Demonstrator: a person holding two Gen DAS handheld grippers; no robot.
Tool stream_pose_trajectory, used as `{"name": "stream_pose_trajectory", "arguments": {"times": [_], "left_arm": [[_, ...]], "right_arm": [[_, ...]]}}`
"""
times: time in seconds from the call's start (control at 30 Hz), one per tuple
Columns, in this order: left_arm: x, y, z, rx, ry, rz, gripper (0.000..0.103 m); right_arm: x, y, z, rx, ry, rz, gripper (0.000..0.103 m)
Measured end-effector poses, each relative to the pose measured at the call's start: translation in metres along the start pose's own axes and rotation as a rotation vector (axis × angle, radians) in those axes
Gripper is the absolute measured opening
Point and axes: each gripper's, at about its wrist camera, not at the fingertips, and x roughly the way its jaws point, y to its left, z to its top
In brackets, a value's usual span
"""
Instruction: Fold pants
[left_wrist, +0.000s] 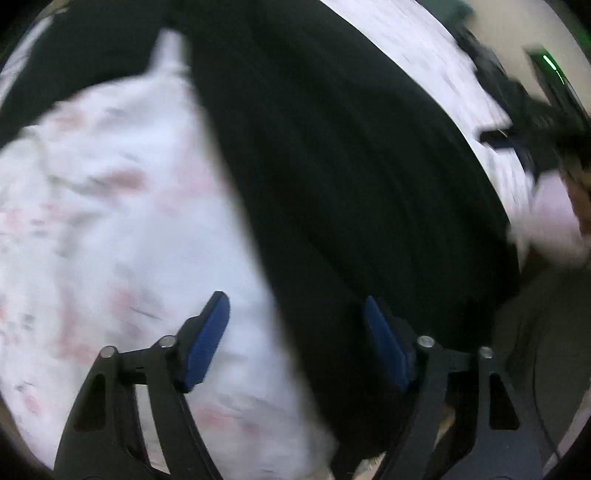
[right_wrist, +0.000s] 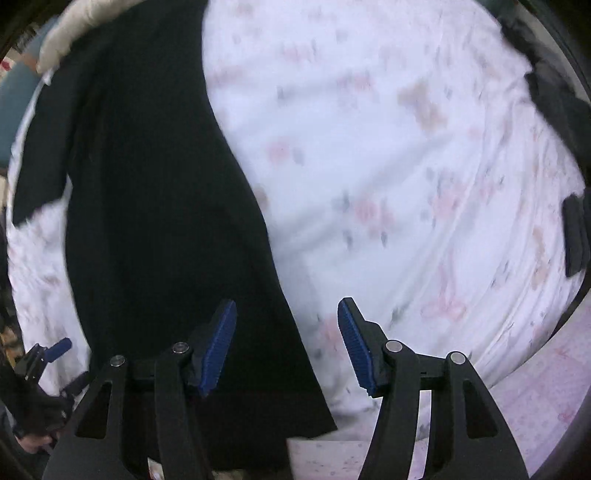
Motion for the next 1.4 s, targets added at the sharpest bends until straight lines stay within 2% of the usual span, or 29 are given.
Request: {"name": "stream_pose_trajectory", "arguments": {"times": [0.1,0.13,0.2,0.23,0.27,0.3,0.33,0.37,0.4,0.47,0.63,0.7,0.8,0.87,0.93,1.0,1.17,1.27,1.37,1.4], "left_arm": [[0.012,-0.017,-0.008,0.02,0.007,0.032,0.067],[0.017,-0.016,-0.007,0.009,0.007,0.047,0.062],[0.022,-0.007,-0.006,-0.067,-0.009,0.03,0.059],[0.021,-0.002,-0.004,-0.103,-0.024,0.005,0.052],[0.017,0.003,-0.003,-0.132,-0.065,-0.035,0.042],[0.015,0.005,-0.002,-0.131,-0.099,-0.074,0.018],[0.016,0.005,0.001,-0.12,-0.101,-0.085,0.006],[0.016,0.004,0.002,-0.122,-0.091,-0.097,0.006],[0.013,0.006,0.002,-0.129,-0.097,-0.107,0.005],[-0.007,0.002,0.002,-0.099,-0.114,-0.1,0.004],[-0.065,0.013,-0.003,-0.14,-0.161,-0.149,0.004],[-0.09,0.021,0.002,-0.155,-0.196,-0.171,0.004],[-0.118,0.028,0.016,-0.121,-0.237,-0.185,0.004],[-0.132,0.031,0.03,-0.088,-0.264,-0.199,0.005],[-0.137,0.03,0.053,-0.075,-0.264,-0.23,0.005],[-0.138,0.034,0.075,-0.078,-0.275,-0.223,0.005],[-0.148,0.063,0.162,-0.083,-0.323,-0.151,0.005],[-0.133,0.086,0.232,-0.046,-0.32,-0.053,0.006],[-0.101,0.114,0.284,-0.075,-0.308,-0.011,0.008],[-0.092,0.12,0.295,-0.083,-0.303,-0.003,0.008]], "right_arm": [[0.024,0.003,-0.008,-0.056,0.088,-0.018,0.059],[0.035,0.006,-0.013,-0.071,0.138,0.0,0.058],[0.042,0.01,-0.018,-0.085,0.179,0.006,0.058],[0.042,0.012,-0.02,-0.092,0.178,0.002,0.058],[0.039,0.016,-0.02,-0.104,0.172,0.003,0.058],[0.038,0.018,-0.021,-0.111,0.169,0.009,0.057],[0.036,0.02,-0.021,-0.116,0.161,0.018,0.05],[0.035,0.022,-0.02,-0.126,0.154,0.014,0.01],[0.032,0.023,-0.02,-0.136,0.143,0.009,0.004],[0.02,0.027,-0.02,-0.151,0.101,0.018,0.004],[-0.035,0.033,-0.02,-0.15,-0.039,0.149,0.004],[-0.063,0.03,-0.018,-0.13,-0.129,0.199,0.004],[-0.094,0.022,-0.011,-0.099,-0.245,0.282,0.004],[-0.105,0.017,-0.002,-0.117,-0.325,0.323,0.004],[-0.12,0.031,0.015,-0.133,-0.425,0.352,0.004],[-0.125,0.029,0.029,-0.114,-0.47,0.383,0.004],[-0.112,0.021,0.095,-0.053,-0.506,0.435,0.004],[-0.097,0.02,0.142,-0.052,-0.539,0.407,0.004],[-0.073,0.028,0.195,0.009,-0.549,0.363,0.004],[-0.07,0.028,0.202,0.019,-0.555,0.357,0.004]]}}
